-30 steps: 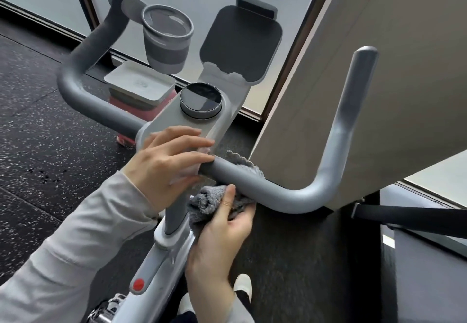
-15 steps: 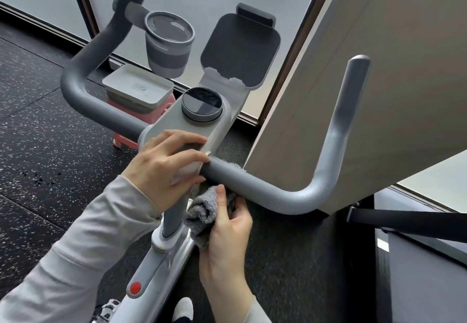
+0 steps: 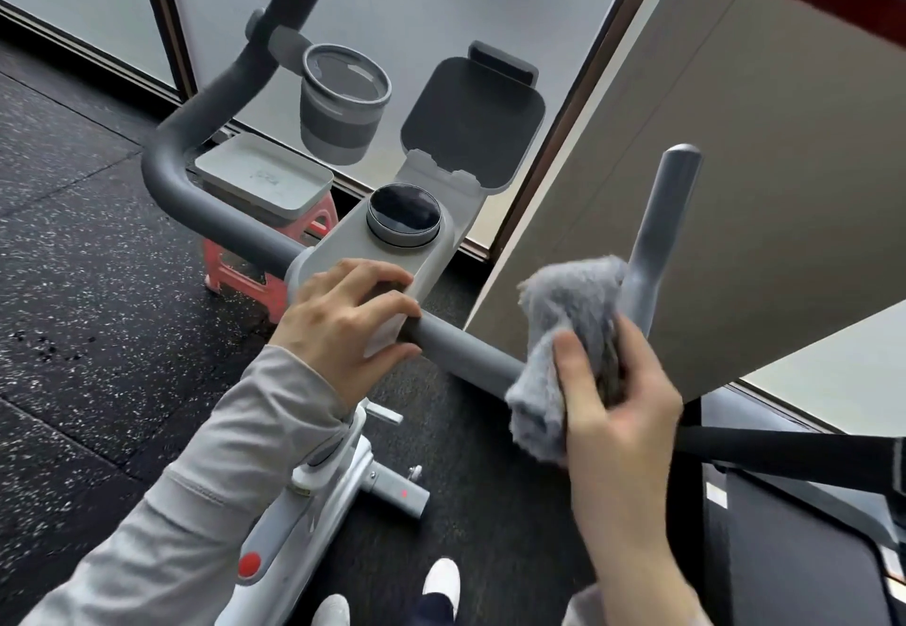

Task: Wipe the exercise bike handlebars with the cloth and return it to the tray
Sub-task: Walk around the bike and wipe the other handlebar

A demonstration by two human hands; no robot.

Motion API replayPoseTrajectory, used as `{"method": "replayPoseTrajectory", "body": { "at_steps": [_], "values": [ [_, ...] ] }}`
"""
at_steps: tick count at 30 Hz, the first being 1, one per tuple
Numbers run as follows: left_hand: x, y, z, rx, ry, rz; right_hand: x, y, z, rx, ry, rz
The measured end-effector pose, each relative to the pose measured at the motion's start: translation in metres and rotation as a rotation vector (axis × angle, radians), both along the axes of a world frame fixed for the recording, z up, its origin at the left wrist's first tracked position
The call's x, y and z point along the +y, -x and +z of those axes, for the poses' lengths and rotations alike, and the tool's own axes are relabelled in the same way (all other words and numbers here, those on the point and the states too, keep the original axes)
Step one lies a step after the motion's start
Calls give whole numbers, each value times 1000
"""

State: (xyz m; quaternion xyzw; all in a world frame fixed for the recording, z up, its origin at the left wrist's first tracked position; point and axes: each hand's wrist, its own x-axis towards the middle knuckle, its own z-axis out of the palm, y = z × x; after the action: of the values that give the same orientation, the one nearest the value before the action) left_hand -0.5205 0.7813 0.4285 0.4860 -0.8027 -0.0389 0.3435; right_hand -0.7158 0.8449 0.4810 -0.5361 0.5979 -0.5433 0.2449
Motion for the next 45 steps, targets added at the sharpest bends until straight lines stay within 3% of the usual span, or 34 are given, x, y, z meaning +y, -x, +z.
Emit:
{"method": "replayPoseTrajectory", "body": {
  "at_steps": [4, 9, 20, 27, 34, 45],
  "values": [
    [1, 0, -1, 11, -21, 7, -66, -10, 11, 501, -152, 185],
    [0, -1, -1, 16, -34, 1, -99, -38, -1, 797, -501, 454],
    [1, 1, 2, 34, -98, 11, -89, -1, 9, 901, -610, 644],
    [6, 33, 12, 32, -120, -42, -82, 40, 15, 1188, -583, 757],
    [3, 77, 9, -86, -322, -154, -95, 55, 15, 1603, -447, 841],
    [-1, 79, 0, -38, -332, -103, -119, 69, 30, 1659, -355, 915]
  ]
}}
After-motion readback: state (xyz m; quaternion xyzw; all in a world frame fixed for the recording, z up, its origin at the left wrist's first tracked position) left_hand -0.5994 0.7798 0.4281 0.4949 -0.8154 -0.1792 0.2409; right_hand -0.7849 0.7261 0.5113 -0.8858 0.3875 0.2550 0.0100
